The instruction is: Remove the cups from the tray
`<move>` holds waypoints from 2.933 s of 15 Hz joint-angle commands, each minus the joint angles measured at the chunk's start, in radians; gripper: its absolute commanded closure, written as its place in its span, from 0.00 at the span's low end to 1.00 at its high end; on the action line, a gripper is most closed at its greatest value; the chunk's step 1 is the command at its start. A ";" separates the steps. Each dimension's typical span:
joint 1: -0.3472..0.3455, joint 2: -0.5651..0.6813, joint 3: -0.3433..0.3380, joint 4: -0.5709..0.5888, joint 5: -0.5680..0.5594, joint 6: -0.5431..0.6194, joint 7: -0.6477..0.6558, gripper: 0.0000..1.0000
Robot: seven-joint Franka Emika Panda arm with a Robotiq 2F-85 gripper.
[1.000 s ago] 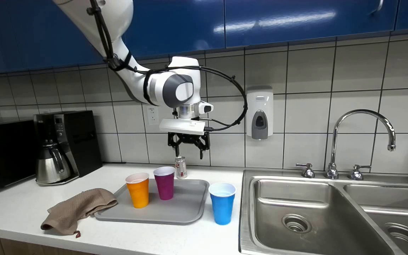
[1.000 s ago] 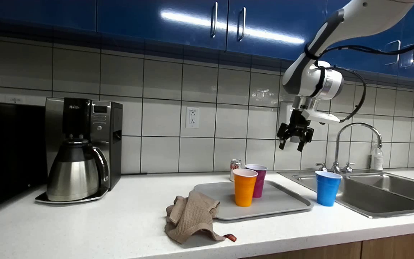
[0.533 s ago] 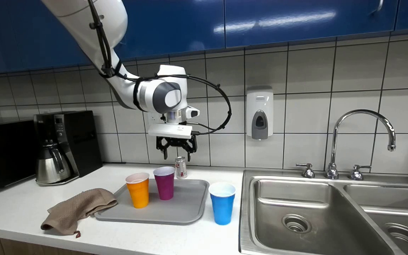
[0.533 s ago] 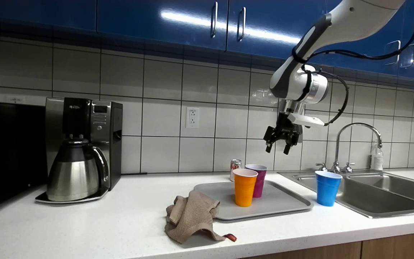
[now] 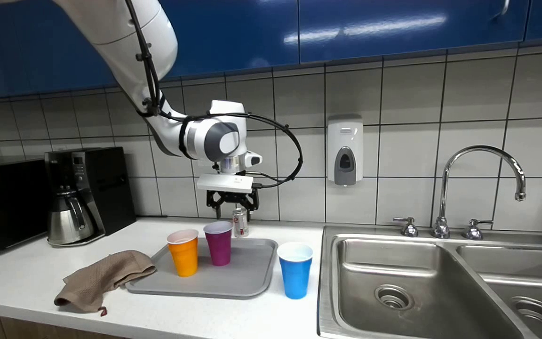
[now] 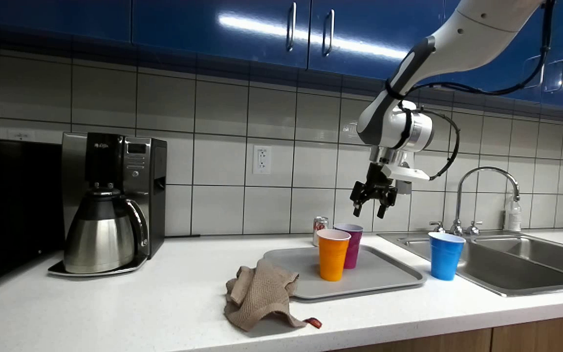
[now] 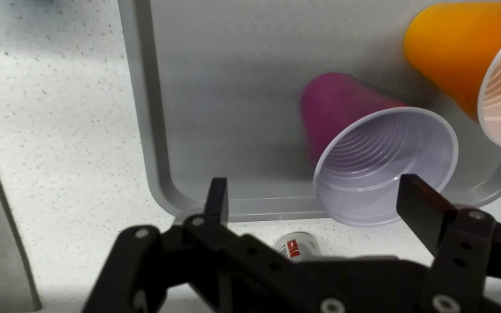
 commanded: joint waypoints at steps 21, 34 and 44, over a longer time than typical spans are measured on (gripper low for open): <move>-0.002 0.147 0.027 0.088 -0.122 0.001 0.091 0.42; -0.009 0.145 0.039 0.098 -0.112 -0.001 0.083 0.99; -0.068 0.059 0.063 0.073 -0.004 -0.013 0.021 0.99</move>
